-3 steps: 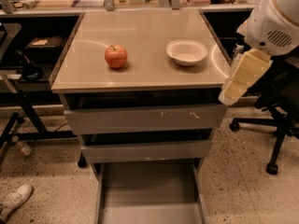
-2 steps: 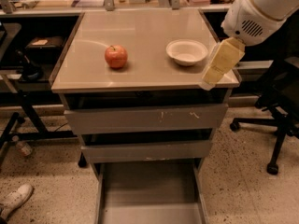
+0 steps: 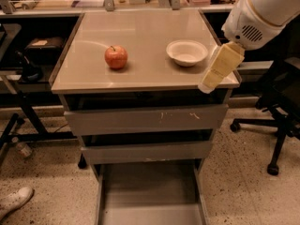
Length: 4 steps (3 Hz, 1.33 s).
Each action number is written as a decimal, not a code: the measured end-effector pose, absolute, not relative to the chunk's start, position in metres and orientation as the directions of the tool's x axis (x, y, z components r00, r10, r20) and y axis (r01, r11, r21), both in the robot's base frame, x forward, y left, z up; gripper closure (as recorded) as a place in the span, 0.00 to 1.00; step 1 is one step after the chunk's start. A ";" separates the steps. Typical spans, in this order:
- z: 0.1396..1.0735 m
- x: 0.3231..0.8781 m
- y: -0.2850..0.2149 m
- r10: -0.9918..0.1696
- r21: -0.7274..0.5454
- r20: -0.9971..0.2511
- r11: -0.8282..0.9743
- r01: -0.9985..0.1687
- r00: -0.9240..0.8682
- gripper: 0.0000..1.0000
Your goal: Place apple into bottom drawer
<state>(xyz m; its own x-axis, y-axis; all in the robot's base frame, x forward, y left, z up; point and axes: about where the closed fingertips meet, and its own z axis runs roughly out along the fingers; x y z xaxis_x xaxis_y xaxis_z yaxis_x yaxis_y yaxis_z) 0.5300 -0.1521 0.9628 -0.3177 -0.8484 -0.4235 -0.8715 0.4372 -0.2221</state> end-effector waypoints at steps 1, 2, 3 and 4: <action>0.941 0.544 -0.127 -0.799 -0.185 -0.524 0.446 -0.876 -0.296 0.00; 0.937 0.588 -0.091 -0.706 -0.164 -0.661 0.467 -0.869 -0.255 0.00; 0.944 0.625 -0.060 -0.634 -0.148 -0.746 0.457 -0.877 -0.204 0.00; 0.945 0.629 -0.060 -0.626 -0.146 -0.752 0.460 -0.876 -0.204 0.00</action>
Offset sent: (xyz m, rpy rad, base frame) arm 0.1159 0.0988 -0.0257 0.4795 -0.1529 0.0360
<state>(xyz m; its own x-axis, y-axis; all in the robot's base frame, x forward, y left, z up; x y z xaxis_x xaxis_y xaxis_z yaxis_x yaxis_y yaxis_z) 0.6289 -0.0602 0.9446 -0.2037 -0.6264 -0.7524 -0.8760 0.4599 -0.1457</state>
